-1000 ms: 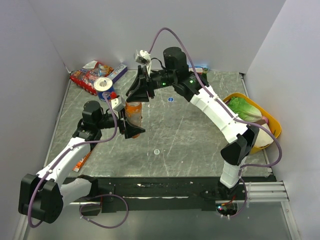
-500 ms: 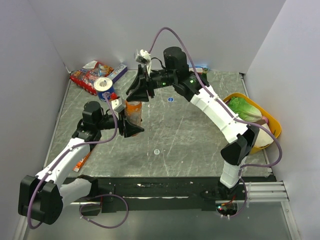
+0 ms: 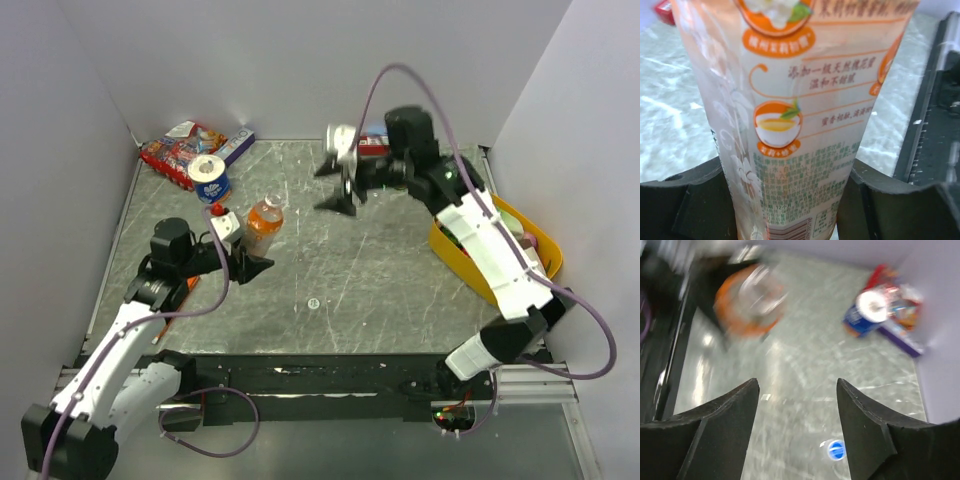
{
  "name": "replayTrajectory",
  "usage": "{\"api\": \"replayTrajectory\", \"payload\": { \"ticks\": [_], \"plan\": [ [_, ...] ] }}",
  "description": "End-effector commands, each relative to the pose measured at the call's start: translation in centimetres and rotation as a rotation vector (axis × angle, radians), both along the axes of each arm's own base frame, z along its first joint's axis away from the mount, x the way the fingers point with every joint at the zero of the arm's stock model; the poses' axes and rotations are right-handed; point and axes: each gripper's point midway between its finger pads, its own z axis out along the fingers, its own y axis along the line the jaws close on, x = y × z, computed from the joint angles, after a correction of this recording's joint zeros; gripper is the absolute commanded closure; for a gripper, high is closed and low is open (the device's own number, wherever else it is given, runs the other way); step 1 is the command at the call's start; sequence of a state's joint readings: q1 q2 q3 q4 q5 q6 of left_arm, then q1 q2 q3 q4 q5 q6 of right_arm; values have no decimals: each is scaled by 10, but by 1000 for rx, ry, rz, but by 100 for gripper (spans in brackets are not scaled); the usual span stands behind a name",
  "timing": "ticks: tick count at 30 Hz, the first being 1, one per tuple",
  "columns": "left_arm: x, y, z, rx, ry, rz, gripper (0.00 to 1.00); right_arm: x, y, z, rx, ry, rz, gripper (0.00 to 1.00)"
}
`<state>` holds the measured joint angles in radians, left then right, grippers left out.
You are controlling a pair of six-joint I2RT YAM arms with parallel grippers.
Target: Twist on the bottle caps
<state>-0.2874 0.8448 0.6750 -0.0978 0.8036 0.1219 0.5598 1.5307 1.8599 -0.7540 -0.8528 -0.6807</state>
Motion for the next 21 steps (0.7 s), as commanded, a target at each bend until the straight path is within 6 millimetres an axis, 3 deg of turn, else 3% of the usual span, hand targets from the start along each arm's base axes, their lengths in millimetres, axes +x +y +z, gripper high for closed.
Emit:
{"api": "replayTrajectory", "payload": {
  "ticks": [1,2,3,7,10,14,16,21],
  "plan": [
    [0,20,-5,70,-99,92,91,-47,-7,-105,-272,-92,246,32],
    [0,23,-9,62,-72,113,99,-53,-8,-114,-291,-132,271,33],
    [0,26,-8,50,-65,134,99,-65,-10,-145,-346,-112,316,33],
    [11,51,-7,-23,-34,302,99,-103,-5,-194,-437,-218,560,40],
    [18,67,-2,-56,-78,413,99,-115,-7,-235,-542,-244,717,47],
    [23,81,-1,-101,-34,491,99,-110,-6,-274,-630,-304,807,45],
    [23,85,1,-107,-38,502,99,-98,-4,-295,-678,-339,813,44],
    [20,90,6,-114,-37,518,99,-78,7,-322,-730,-380,823,42]
  ]
}}
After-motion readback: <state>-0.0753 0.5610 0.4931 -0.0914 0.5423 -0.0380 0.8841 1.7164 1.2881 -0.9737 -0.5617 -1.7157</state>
